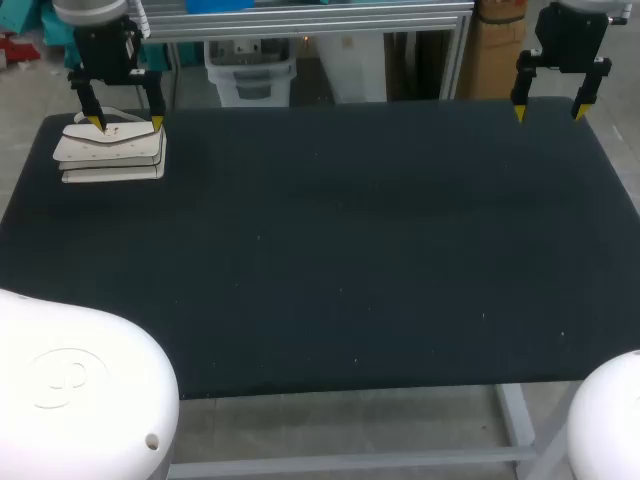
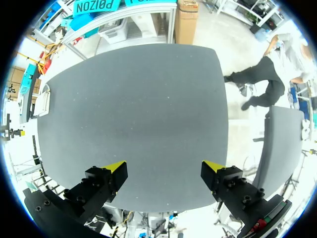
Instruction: Pick up the bag, open it, inspect its contents, close it, and place it on the opposite side
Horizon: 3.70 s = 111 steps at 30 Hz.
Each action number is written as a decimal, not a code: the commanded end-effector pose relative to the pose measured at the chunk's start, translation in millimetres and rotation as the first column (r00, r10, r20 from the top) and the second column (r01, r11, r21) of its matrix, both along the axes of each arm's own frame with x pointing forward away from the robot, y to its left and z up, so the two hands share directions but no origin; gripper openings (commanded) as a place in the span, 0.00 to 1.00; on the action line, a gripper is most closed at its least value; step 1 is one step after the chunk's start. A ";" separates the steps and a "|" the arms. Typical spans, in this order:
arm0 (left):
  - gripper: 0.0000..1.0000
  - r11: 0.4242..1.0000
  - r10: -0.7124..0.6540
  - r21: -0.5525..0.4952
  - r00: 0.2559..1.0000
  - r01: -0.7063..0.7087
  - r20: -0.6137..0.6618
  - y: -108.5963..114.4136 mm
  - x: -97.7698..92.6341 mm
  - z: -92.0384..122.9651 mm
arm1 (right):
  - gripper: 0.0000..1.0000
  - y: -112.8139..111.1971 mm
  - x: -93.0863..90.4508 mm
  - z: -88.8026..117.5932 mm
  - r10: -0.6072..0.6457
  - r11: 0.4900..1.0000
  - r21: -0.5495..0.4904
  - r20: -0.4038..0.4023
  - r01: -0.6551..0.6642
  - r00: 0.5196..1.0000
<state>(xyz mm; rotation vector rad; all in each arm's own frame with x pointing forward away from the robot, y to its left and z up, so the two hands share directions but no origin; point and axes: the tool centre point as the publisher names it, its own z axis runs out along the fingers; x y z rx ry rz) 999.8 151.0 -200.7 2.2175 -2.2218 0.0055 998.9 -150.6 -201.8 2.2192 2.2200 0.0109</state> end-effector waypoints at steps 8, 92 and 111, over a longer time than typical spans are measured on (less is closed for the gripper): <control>1.00 1.000 0.001 0.002 1.000 -0.001 0.000 -0.5 0.0 0.4 | 1.00 0.4 0.2 0.8 0.000 1.000 -0.001 -0.002 0.000 1.000; 1.00 0.722 0.012 -0.691 0.999 -0.037 -0.041 185.3 108.7 -103.9 | 1.00 81.5 -83.2 -96.7 0.754 0.366 0.039 0.574 -0.930 0.320; 0.93 0.611 0.030 -0.784 0.993 -0.110 -0.116 197.0 143.2 -139.2 | 1.00 93.2 -101.3 -113.3 0.781 0.210 -0.056 0.610 -0.976 0.133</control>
